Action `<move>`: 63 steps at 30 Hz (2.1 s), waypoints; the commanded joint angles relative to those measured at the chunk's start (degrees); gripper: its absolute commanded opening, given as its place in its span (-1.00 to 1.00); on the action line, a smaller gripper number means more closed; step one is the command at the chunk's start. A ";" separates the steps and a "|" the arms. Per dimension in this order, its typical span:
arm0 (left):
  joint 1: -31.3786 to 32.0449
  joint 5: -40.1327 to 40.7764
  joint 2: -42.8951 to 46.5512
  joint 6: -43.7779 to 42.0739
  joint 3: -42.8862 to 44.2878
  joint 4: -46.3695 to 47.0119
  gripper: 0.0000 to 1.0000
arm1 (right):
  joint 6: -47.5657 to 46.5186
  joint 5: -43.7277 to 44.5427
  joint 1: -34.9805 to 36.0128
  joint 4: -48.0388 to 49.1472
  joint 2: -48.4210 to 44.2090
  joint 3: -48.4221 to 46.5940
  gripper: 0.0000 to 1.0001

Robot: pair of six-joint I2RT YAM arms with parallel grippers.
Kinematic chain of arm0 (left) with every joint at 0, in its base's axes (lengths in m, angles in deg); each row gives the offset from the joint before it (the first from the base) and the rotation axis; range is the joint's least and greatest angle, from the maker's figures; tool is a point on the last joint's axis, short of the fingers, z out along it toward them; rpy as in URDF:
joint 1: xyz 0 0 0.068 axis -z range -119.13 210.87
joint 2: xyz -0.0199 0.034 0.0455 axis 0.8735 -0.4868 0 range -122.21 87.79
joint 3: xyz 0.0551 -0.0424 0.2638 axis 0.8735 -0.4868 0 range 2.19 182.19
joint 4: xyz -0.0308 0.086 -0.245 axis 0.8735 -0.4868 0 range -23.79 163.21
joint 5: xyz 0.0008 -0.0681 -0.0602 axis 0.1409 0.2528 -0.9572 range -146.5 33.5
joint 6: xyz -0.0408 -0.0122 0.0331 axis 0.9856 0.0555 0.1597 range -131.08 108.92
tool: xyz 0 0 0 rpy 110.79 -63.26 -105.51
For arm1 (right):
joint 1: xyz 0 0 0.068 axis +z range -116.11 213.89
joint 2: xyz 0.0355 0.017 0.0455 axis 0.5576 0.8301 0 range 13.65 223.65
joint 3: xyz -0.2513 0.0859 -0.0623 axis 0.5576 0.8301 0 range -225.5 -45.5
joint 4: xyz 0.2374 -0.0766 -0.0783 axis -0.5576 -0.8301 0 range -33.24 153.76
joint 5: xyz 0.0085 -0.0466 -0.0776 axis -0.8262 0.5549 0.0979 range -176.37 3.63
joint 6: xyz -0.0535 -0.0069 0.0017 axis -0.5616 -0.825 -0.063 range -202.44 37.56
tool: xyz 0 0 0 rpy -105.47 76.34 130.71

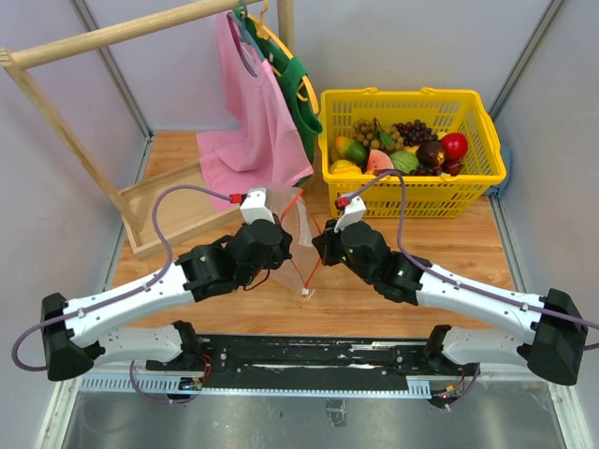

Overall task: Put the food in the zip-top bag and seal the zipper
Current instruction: Open the zipper of the food storage bag, then pick up the fake vegetable from the bin.

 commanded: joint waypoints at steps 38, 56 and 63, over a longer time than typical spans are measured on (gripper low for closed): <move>-14.26 -21.91 -12.89 -6.63 13.70 -11.80 -0.99 | -28.00 -14.68 -21.45 -33.90 6.11 -30.73 0.32; -14.85 -22.48 -16.29 -8.77 15.47 -12.17 -0.99 | -29.80 -22.48 -43.49 -38.86 26.74 -53.79 0.48; -15.03 -21.65 -17.06 -9.43 15.86 -13.25 -0.99 | -33.00 -28.66 -43.54 -46.47 35.63 -58.32 0.67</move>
